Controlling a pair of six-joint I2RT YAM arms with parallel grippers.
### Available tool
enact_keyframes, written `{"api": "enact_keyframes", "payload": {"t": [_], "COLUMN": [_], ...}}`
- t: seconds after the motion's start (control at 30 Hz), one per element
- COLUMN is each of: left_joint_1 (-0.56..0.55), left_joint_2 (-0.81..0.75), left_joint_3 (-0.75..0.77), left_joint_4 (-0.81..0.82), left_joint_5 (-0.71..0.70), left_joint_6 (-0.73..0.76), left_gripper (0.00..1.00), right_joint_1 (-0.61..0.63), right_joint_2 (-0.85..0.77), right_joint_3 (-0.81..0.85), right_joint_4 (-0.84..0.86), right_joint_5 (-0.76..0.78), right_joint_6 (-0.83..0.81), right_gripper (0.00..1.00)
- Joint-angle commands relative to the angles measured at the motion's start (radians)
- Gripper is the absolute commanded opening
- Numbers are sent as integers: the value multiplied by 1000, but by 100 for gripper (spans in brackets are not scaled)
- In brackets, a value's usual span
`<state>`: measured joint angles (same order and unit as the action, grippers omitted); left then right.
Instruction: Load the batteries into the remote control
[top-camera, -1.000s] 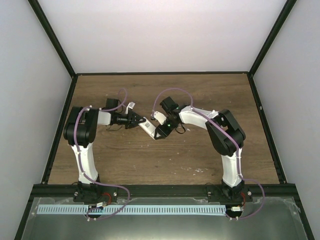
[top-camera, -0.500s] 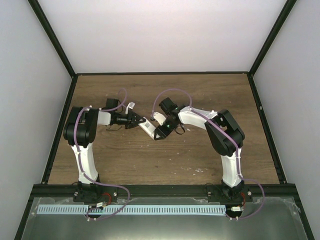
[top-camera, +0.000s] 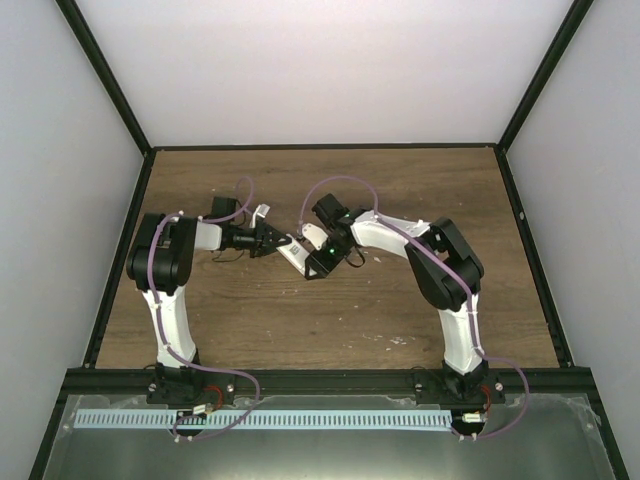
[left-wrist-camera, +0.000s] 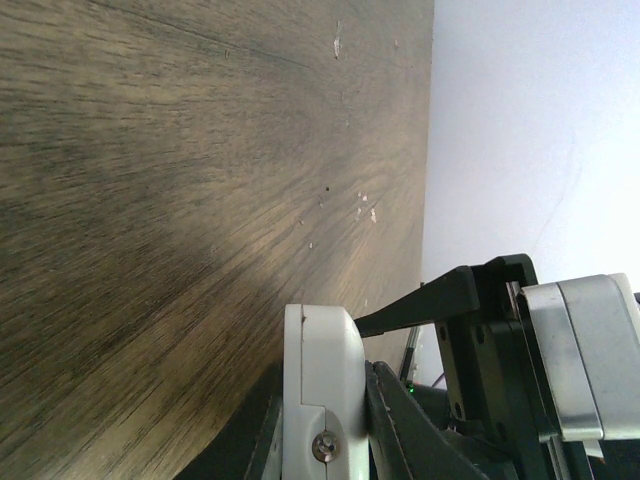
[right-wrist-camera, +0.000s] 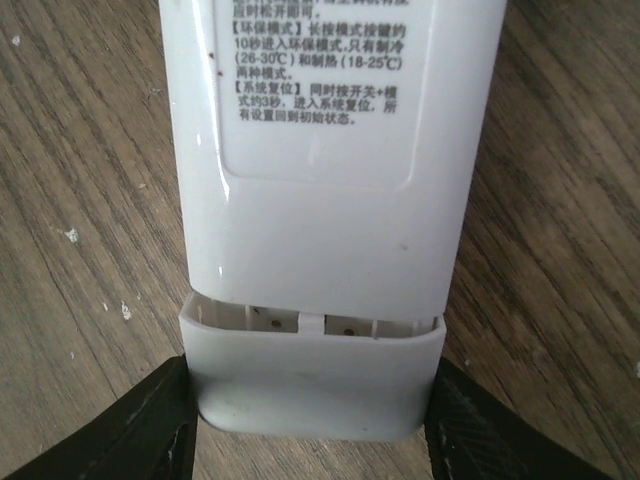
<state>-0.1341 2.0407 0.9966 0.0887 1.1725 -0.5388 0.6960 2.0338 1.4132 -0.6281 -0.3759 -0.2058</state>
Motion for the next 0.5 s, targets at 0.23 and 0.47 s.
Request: {"api": "enact_keyframes", "payload": {"t": [0.23, 0.47], "left_joint_1": [1, 1], "left_joint_2": [-14, -14], "left_joint_3": [5, 7], "left_joint_4": [6, 3], "left_joint_5": [-54, -54], "left_joint_6": [37, 39], "left_gripper": [1, 1], "right_joint_1": [28, 28], "right_joint_2": [21, 19], "right_joint_3": [34, 51], "right_joint_4": [-16, -12], "right_joint_5": [4, 17], "right_joint_6": [-21, -23], "right_gripper": [54, 58]}}
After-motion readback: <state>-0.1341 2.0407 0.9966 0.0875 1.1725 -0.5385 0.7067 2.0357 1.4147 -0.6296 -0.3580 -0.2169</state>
